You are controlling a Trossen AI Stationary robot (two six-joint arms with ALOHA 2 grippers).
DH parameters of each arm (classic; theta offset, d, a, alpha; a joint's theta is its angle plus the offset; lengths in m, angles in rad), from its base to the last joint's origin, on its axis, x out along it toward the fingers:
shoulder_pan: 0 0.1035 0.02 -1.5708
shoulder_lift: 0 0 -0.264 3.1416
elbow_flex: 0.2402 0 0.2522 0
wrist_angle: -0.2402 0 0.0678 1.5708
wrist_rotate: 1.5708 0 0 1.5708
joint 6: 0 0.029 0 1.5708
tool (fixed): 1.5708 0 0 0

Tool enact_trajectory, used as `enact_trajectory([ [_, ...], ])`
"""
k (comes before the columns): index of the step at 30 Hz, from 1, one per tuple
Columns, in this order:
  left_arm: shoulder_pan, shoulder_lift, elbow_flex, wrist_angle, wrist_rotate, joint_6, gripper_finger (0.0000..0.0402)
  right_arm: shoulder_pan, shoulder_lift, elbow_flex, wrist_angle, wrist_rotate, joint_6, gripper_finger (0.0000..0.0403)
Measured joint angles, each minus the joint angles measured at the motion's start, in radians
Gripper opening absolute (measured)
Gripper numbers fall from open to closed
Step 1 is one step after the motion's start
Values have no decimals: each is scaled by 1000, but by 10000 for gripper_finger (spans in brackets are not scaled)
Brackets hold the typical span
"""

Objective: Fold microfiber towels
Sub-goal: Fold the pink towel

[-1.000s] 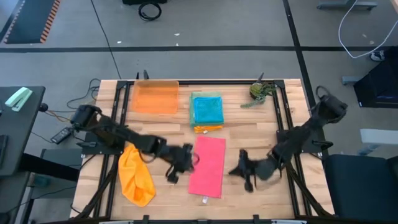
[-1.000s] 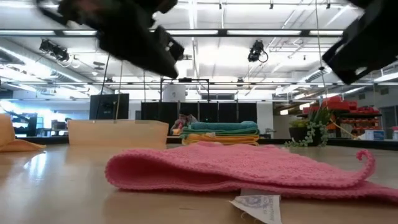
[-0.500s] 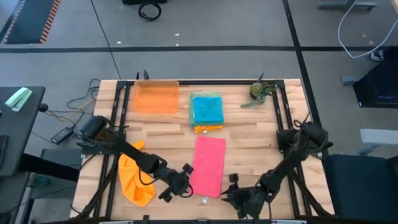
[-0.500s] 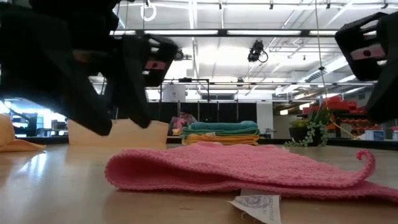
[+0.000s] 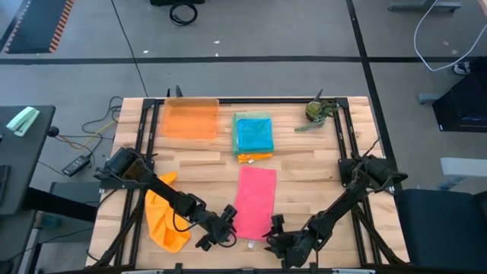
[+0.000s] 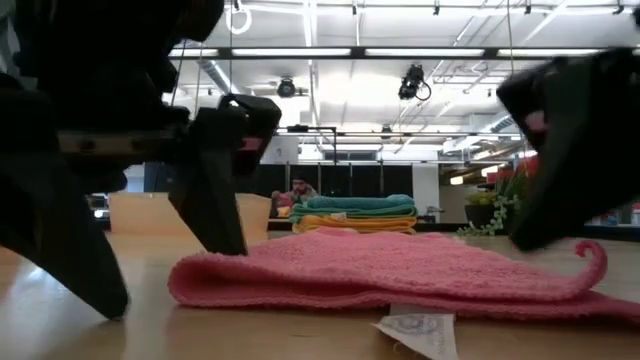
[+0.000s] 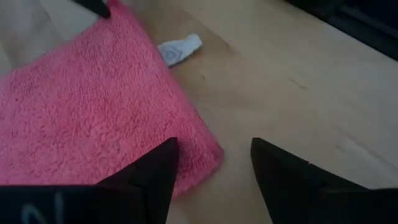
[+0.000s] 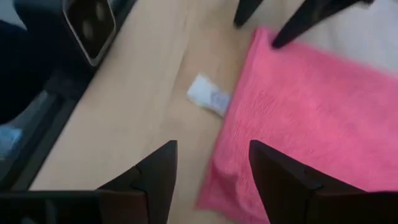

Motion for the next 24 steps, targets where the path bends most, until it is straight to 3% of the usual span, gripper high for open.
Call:
enact_trajectory([
  [6,1,20,0,32,4,-27,198,-3,26,-2,-7,-69,48,205],
  [12,2,21,0,30,4,-36,185,3,26,-2,-14,-71,54,200],
  [19,37,22,0,9,26,-187,173,3,24,-1,-30,-71,94,200],
  [24,66,23,0,5,46,-206,152,3,24,-1,-34,-71,106,195],
])
